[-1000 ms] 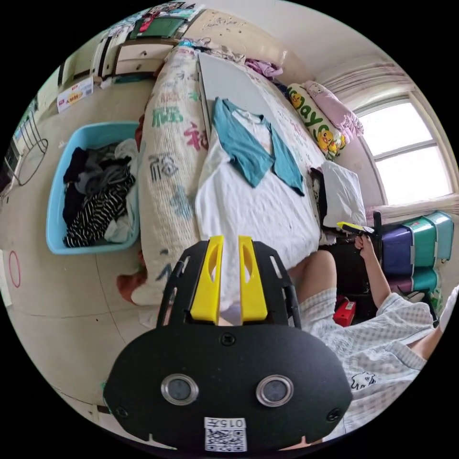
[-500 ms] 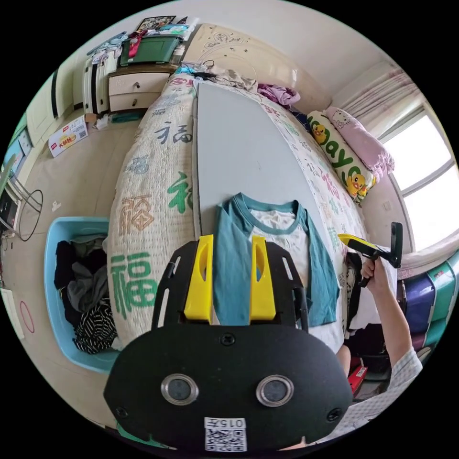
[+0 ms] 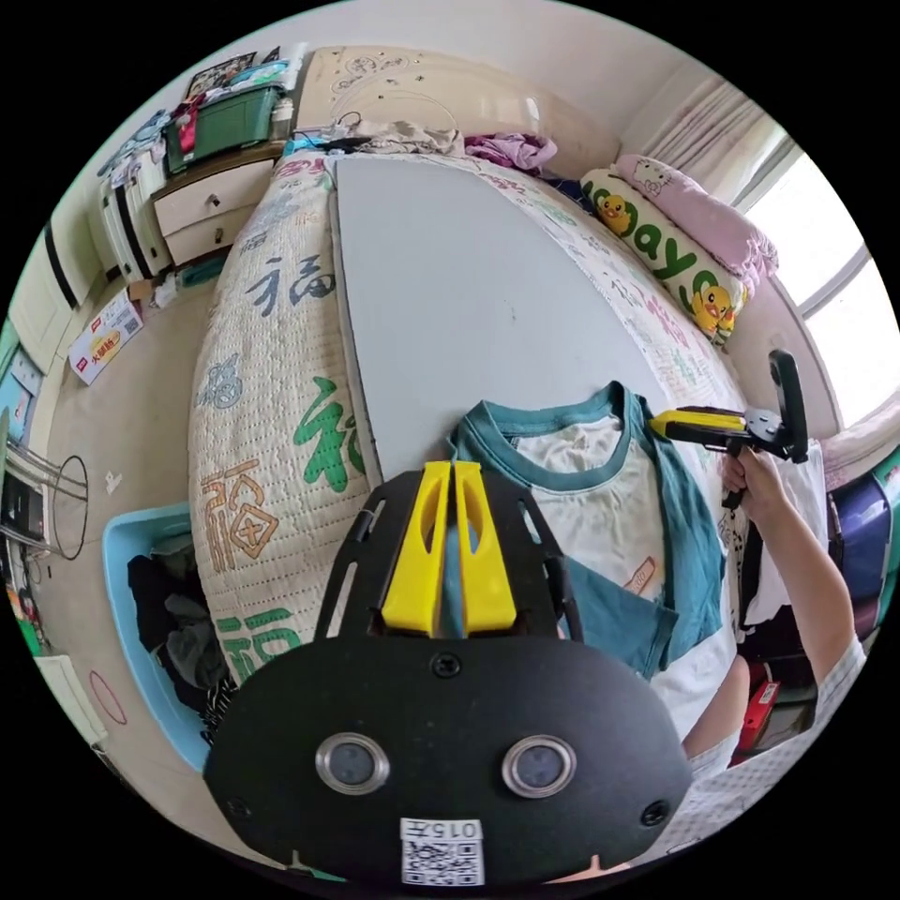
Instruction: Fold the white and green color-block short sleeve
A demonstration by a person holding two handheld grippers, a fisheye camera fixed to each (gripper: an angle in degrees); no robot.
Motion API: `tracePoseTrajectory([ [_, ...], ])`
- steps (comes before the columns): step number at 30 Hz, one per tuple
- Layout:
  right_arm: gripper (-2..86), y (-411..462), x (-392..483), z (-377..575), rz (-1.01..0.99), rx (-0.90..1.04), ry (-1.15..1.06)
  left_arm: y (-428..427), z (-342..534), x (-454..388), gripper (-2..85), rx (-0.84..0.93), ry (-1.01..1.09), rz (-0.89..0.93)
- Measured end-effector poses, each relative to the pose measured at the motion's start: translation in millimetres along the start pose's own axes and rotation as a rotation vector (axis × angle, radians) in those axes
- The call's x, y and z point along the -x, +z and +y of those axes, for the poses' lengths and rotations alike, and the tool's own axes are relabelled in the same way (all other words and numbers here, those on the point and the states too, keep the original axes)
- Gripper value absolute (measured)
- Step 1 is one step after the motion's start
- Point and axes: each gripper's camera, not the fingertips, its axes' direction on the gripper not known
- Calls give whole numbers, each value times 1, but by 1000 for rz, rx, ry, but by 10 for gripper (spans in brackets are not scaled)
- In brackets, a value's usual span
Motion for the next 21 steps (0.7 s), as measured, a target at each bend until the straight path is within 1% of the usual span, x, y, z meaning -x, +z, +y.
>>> tracePoseTrajectory([
  [3,-7,-27,-2,15,-74,-56,9,-25,14,1,-4,-88,-22,82],
  [5,-9,-68,-1,41,-109,-132,-9,-59,35,-1,-6,-158,-12,152],
  [9,-9,-142,15,111,-175,-240,-99,-124,97,-18,-8,-274,101,302],
  [11,-9,-187,36,186,-200,-308,-187,-156,162,-30,-8,-289,169,425],
  [12,-9,-195,41,207,-204,-314,-203,-162,182,-33,-7,-292,185,451],
  [14,-8,-211,60,297,-255,-323,-223,-177,265,-46,-7,-279,201,525],
  [15,-8,-210,64,320,-274,-318,-220,-177,286,-49,-7,-272,203,544],
  [16,-7,-201,71,361,-313,-280,-212,-172,327,-54,-6,-238,195,578],
  [17,-5,-182,76,397,-342,-203,-188,-159,362,-56,-4,-179,152,609],
  [18,-3,-170,77,411,-348,-156,-163,-150,377,-56,-4,-139,126,615],
  [20,11,-123,70,451,-328,19,-21,-118,422,-52,4,34,-17,554],
  [21,17,-117,68,459,-326,41,9,-116,431,-52,6,38,-34,550],
])
